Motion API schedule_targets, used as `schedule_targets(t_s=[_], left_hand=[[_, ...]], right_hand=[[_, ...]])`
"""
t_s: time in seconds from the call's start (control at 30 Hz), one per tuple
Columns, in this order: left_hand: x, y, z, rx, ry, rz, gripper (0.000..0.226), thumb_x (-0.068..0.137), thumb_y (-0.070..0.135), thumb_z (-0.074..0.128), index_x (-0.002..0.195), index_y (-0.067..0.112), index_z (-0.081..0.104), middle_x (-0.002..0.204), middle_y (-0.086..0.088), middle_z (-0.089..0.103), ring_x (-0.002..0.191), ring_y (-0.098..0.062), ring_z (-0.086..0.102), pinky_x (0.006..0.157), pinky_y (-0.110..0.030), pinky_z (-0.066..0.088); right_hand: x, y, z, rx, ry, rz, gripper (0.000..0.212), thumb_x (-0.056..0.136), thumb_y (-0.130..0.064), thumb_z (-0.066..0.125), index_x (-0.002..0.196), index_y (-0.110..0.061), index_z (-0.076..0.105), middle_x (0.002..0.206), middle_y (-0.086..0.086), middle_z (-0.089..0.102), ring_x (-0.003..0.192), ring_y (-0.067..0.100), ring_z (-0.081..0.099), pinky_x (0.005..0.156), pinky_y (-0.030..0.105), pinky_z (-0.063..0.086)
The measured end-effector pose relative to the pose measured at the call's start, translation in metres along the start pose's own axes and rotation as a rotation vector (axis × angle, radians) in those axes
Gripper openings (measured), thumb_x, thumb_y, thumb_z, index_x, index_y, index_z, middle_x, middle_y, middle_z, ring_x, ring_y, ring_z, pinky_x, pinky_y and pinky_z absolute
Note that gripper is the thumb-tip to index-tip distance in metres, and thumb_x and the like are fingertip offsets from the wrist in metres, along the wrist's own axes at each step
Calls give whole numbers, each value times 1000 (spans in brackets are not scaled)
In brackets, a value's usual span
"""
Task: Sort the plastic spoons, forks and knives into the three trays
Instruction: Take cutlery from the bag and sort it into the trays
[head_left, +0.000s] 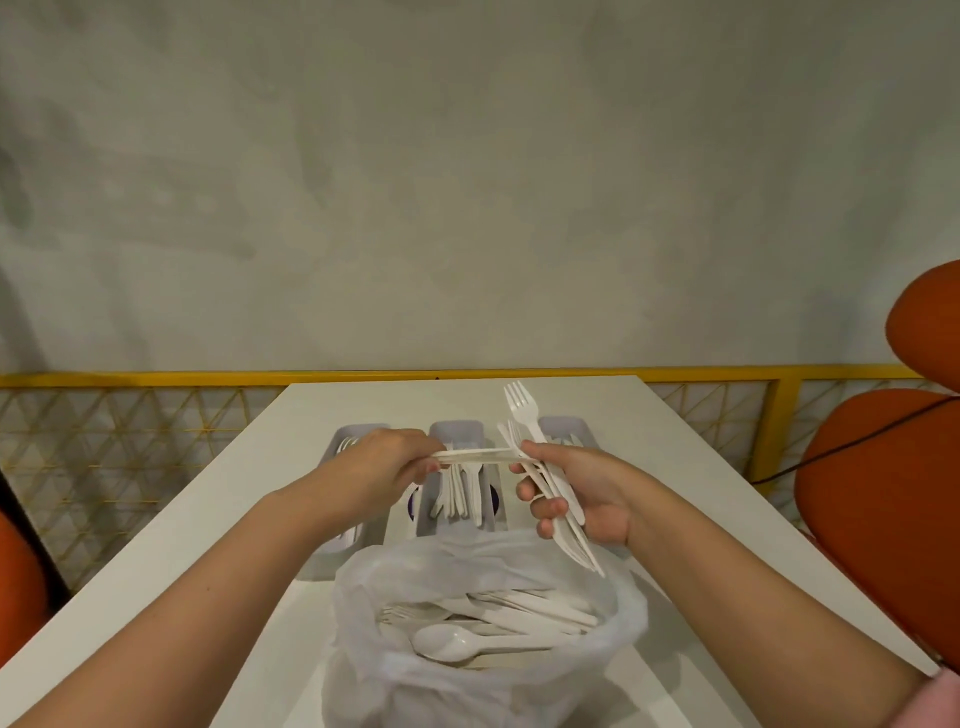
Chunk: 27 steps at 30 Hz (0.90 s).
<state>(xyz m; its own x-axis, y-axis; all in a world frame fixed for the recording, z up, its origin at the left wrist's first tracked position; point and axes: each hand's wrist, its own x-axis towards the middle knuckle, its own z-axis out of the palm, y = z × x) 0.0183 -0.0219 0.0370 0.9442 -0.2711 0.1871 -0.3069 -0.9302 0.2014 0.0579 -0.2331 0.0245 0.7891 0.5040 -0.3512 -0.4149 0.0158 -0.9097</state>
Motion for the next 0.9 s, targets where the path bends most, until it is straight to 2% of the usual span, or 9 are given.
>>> schedule_targets(t_s=[0.13, 0.23, 0.3, 0.37, 0.43, 0.53, 0.6, 0.7, 0.9], left_hand=[[5, -3, 7, -93, 29, -45, 31, 100, 21, 36, 73, 33, 45, 74, 4, 53, 71, -17, 49, 69, -32, 42], [21, 2, 21, -224, -15, -149, 34, 100, 20, 34, 70, 31, 43, 67, 5, 51, 63, -15, 46, 62, -30, 41], [36, 10, 29, -359, -79, -223, 27, 100, 17, 32, 81, 21, 49, 69, 3, 52, 57, -13, 45, 55, -25, 39], [52, 21, 37, -515, -125, -295, 22, 99, 10, 30, 105, 10, 52, 72, 0, 55, 53, -13, 43, 51, -23, 37], [71, 33, 46, -651, -160, -366, 35, 97, 3, 28, 128, 7, 42, 75, -2, 56, 52, -14, 42, 50, -22, 37], [100, 52, 64, -828, -227, -471, 46, 94, -3, 27, 140, 4, 28, 78, -8, 55, 56, -16, 42, 52, -25, 35], [121, 63, 80, -881, -274, -520, 41, 93, -4, 26, 131, 10, 34, 76, -9, 54, 56, -17, 41, 53, -27, 31], [144, 78, 101, -880, -301, -541, 32, 88, -6, 25, 107, 0, 50, 65, -9, 50, 49, -18, 40, 52, -27, 27], [166, 91, 120, -942, -262, -550, 36, 90, -3, 26, 109, -4, 56, 79, -12, 53, 59, -17, 47, 52, -24, 37]], right_hand=[[1, -8, -13, 46, 24, -3, 29, 99, -34, 39, 81, -12, 48, 48, -1, 45, 26, 7, 32, 36, 17, 39], [-1, -18, -28, 97, 56, -64, 28, 100, -31, 38, 82, -12, 48, 46, -1, 44, 26, 7, 32, 37, 17, 39], [-2, -24, -38, 117, 67, -110, 30, 100, -30, 37, 79, -11, 48, 47, -1, 44, 27, 7, 32, 37, 17, 39], [-3, -29, -48, 124, 97, -152, 30, 100, -28, 37, 80, -10, 48, 48, -1, 44, 27, 7, 32, 38, 17, 40], [-1, -32, -58, 147, 130, -182, 26, 100, -28, 39, 84, -9, 48, 50, 0, 43, 28, 8, 33, 37, 19, 42], [3, -31, -72, 184, 164, -211, 24, 100, -27, 40, 86, -9, 48, 50, 1, 44, 29, 9, 34, 36, 22, 42], [6, -27, -79, 201, 185, -236, 24, 100, -26, 40, 86, -9, 48, 50, 1, 44, 29, 10, 35, 38, 20, 42], [11, -15, -86, 210, 193, -239, 25, 100, -24, 39, 84, -8, 50, 52, 2, 45, 31, 10, 35, 39, 20, 42], [22, 0, -92, 243, 205, -198, 24, 100, -21, 40, 84, -6, 51, 52, 4, 47, 32, 11, 36, 40, 22, 44]])
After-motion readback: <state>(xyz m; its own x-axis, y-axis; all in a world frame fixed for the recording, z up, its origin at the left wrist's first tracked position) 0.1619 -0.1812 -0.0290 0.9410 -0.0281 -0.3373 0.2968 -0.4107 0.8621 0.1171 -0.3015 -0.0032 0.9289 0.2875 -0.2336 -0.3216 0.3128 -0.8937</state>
